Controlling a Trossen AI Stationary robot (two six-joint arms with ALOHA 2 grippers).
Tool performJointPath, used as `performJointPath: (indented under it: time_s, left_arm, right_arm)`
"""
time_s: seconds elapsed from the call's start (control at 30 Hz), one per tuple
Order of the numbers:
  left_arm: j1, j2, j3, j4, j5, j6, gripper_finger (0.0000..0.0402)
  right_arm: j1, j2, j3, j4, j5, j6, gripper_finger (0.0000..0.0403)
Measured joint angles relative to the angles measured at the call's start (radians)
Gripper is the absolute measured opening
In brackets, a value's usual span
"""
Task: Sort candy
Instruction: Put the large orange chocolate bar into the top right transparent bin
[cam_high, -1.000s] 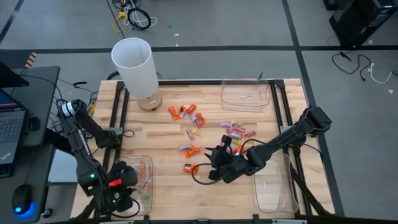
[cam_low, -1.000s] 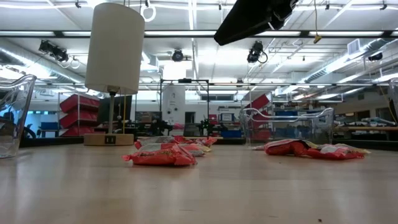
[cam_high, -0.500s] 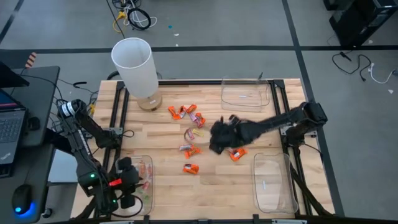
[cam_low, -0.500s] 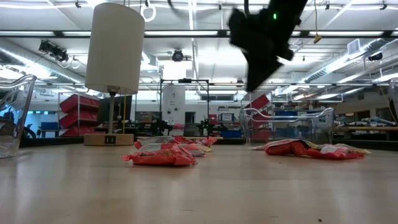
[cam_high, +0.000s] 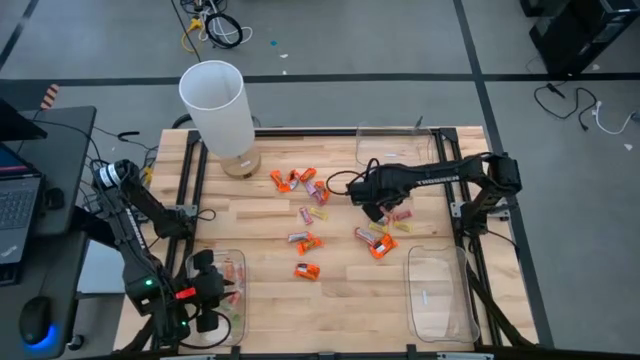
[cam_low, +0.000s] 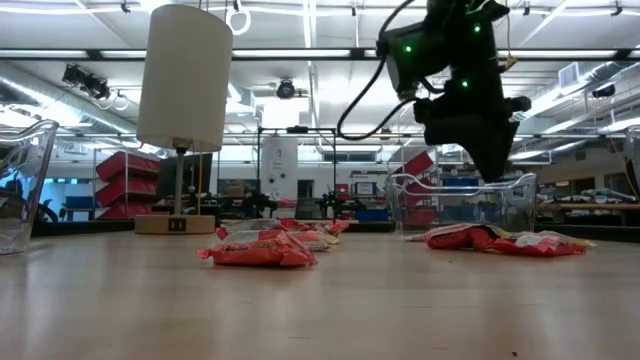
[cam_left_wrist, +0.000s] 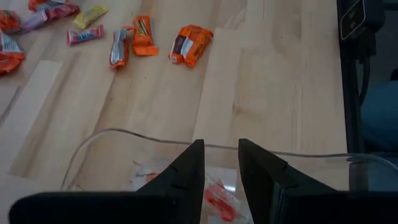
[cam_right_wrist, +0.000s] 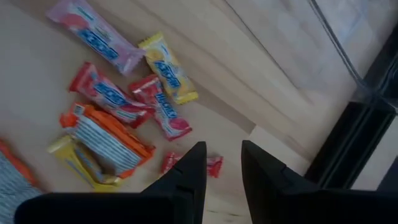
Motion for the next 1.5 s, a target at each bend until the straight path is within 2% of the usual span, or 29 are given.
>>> performJointPath:
  time_s: [0.17, 0.3, 0.5, 0.7, 0.9, 1.1, 1.23, 1.33, 1.5]
  left_arm:
    - [0.0, 0.0, 0.0, 0.001, -0.002, 0.001, 0.0101]
    - [0.0, 0.0, 0.0, 0.0, -0.002, 0.002, 0.0101]
    - [0.0, 0.0, 0.0, 0.0, -0.032, 0.033, 0.0101]
    - [0.0, 0.0, 0.0, -0.002, -0.066, 0.052, 0.0101]
    - [0.0, 0.0, 0.0, 0.0, -0.076, 0.052, 0.0101]
    - [0.0, -0.001, 0.0, 0.004, -0.155, 0.052, 0.0101]
    - [0.016, -0.001, 0.0, 0.006, -0.241, 0.056, 0.0101]
    - [0.044, -0.001, 0.0, 0.011, -0.328, 0.113, 0.0101]
    - [0.116, -0.001, 0.0, 0.033, -0.439, 0.215, 0.0101]
  right_arm:
    - [0.014, -0.02, -0.056, 0.004, -0.034, -0.011, 0.0087]
    - [0.034, -0.084, -0.132, 0.037, -0.049, 0.016, 0.0088]
    - [0.042, -0.224, -0.277, 0.188, -0.063, 0.094, 0.0089]
    - [0.039, -0.27, -0.371, 0.314, -0.107, 0.122, 0.0089]
    - [0.039, -0.262, -0.352, 0.399, -0.106, 0.096, 0.0092]
    - [0.044, -0.261, -0.299, 0.492, -0.103, 0.023, 0.0094]
    - [0.053, -0.261, -0.249, 0.526, -0.102, -0.057, 0.0094]
    - [0.055, -0.261, -0.213, 0.565, -0.094, -0.126, 0.0094]
    - [0.056, -0.26, -0.197, 0.729, -0.064, -0.216, 0.0092]
